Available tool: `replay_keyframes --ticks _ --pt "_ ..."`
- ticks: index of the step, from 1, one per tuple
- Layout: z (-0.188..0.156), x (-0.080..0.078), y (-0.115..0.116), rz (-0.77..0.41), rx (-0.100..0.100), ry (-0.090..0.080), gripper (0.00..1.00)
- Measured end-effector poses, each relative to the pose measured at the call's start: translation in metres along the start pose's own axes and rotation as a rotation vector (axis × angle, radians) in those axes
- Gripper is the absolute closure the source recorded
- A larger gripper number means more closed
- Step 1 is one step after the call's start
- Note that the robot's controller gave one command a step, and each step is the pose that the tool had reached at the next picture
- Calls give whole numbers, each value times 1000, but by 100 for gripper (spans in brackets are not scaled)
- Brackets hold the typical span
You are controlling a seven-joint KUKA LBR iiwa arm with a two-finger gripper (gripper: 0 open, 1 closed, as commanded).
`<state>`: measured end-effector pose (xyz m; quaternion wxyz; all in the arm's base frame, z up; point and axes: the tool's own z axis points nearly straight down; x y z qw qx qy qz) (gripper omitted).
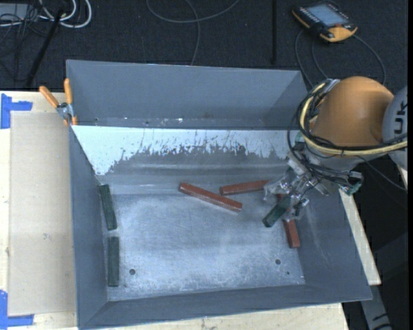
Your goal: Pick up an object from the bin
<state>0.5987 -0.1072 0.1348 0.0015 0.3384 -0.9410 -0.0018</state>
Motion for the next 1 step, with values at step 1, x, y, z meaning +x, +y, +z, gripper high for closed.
replay_keyframes --ticks 1 --pt "-20 -1 0 1 3 -2 100"
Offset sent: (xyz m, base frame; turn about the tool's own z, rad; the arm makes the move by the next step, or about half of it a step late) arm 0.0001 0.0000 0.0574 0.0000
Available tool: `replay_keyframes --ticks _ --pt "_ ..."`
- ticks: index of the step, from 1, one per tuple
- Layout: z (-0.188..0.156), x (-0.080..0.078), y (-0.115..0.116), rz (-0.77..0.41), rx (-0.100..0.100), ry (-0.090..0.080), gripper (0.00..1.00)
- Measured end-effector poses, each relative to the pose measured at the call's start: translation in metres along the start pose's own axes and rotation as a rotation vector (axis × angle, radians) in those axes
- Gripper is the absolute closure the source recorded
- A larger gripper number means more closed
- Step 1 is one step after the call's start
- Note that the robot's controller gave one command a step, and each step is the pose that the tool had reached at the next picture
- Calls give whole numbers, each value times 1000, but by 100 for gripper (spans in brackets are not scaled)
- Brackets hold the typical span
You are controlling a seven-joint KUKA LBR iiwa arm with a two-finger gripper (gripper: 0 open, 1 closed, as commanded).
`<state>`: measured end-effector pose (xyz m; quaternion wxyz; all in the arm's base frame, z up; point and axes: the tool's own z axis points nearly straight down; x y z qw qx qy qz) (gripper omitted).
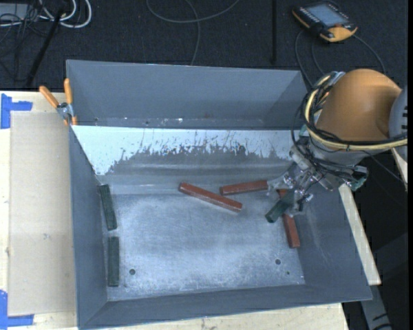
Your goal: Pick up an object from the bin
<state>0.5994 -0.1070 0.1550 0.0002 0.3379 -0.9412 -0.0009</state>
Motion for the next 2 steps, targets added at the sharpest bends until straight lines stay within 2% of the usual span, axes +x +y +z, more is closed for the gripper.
replay_keyframes --ticks 2 --pt "-23 -1 0 1 3 -2 100"
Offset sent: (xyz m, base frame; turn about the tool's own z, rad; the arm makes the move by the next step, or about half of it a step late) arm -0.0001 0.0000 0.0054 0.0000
